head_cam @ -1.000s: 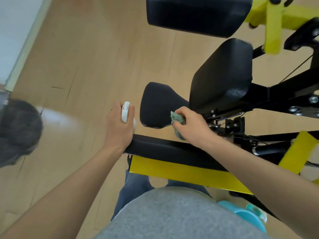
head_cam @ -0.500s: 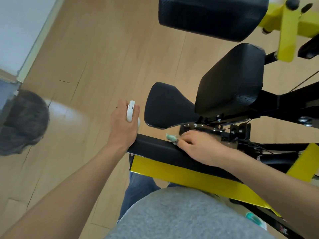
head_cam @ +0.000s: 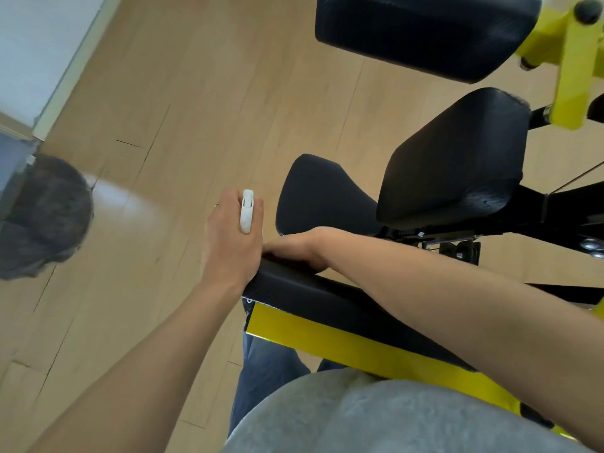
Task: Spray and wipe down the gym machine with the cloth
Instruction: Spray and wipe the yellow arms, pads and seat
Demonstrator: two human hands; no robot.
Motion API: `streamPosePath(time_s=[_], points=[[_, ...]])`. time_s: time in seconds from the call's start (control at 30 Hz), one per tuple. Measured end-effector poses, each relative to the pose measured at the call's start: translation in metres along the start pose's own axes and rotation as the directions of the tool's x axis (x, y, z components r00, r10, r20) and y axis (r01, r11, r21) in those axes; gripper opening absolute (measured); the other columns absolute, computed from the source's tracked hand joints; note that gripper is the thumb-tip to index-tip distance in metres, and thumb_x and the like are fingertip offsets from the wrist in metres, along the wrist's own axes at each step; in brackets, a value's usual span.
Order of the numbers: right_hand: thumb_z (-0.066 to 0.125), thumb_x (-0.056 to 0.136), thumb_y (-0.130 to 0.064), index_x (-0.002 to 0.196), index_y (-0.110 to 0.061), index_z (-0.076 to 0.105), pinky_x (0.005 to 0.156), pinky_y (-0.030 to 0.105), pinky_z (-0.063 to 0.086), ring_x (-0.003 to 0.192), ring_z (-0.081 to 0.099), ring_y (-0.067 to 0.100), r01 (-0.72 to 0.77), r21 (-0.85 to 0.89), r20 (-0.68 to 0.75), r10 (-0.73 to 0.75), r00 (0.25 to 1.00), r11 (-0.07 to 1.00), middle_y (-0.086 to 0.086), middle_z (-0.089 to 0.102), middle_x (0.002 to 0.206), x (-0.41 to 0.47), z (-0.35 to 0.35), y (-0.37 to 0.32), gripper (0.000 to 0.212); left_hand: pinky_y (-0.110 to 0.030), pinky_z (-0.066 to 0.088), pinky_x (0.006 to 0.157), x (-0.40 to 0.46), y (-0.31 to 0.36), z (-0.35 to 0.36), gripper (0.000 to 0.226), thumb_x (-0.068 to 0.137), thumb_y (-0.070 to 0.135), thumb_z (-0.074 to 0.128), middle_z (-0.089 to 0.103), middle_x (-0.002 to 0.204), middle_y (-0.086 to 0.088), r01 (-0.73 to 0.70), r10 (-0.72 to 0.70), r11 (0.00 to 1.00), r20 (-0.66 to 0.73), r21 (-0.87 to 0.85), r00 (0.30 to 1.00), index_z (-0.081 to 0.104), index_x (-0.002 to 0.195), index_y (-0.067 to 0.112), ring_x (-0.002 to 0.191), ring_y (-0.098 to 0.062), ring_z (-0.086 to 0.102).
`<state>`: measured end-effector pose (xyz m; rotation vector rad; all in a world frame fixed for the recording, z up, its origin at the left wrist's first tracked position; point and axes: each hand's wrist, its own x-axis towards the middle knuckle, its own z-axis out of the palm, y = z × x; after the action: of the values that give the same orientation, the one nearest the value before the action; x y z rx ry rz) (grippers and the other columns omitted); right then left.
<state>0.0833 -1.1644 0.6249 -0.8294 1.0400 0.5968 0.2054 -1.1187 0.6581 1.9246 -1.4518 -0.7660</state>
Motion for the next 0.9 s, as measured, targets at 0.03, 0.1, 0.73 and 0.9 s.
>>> streamPosePath(time_s=[0.03, 0.1, 0.73, 0.9], points=[[0.048, 0.097, -0.063, 0.124, -0.017, 0.065, 0.1, 0.038, 0.051, 0.108, 0.07, 0.025, -0.002, -0.02, 0.007, 0.002, 1.0, 1.0, 0.011, 0.072, 0.119, 0.007, -0.002, 0.0, 0.056, -0.045, 0.045, 0.059, 0.0, 0.0, 0.0, 0.031, 0.108, 0.034, 0.055, 0.051, 0.075, -0.002, -0.004, 0.004, 1.0, 0.003, 0.02, 1.0, 0.044, 0.09, 0.012, 0.067, -0.025, 0.052], [0.045, 0.099, -0.062, 0.123, -0.017, 0.065, 0.098, 0.037, 0.051, 0.104, 0.071, 0.023, 0.0, -0.058, -0.003, 0.0, 1.0, 0.998, 0.01, 0.073, 0.117, 0.011, -0.005, 0.008, 0.055, -0.04, 0.042, 0.058, 0.0, 0.001, -0.001, 0.03, 0.108, 0.035, 0.054, 0.05, 0.074, 0.0, -0.008, 0.008, 0.998, 0.006, 0.057, 1.0, 0.043, 0.089, 0.014, 0.066, -0.021, 0.05], [0.047, 0.101, -0.038, 0.099, -0.014, 0.066, 0.071, 0.026, 0.054, 0.073, 0.067, 0.016, -0.218, 0.049, 0.014, 0.218, 0.976, 0.975, 0.006, 0.07, 0.084, -0.006, -0.028, 0.108, 0.031, -0.024, 0.042, 0.06, -0.001, 0.004, 0.001, 0.028, 0.108, 0.036, 0.055, 0.062, 0.09, -0.012, -0.006, 0.005, 0.998, 0.014, 0.064, 1.0, 0.047, 0.096, 0.013, 0.077, -0.025, 0.057], [0.048, 0.098, -0.047, 0.127, -0.014, 0.065, 0.101, 0.041, 0.051, 0.106, 0.069, 0.026, -0.159, -0.045, -0.102, 0.153, 0.983, 0.986, 0.011, 0.072, 0.116, -0.031, -0.032, 0.137, 0.047, -0.031, 0.041, 0.061, -0.003, 0.004, 0.001, 0.029, 0.107, 0.038, 0.054, 0.061, 0.088, -0.01, -0.001, 0.0, 0.997, 0.003, 0.073, 1.0, 0.048, 0.095, 0.012, 0.076, -0.025, 0.056]])
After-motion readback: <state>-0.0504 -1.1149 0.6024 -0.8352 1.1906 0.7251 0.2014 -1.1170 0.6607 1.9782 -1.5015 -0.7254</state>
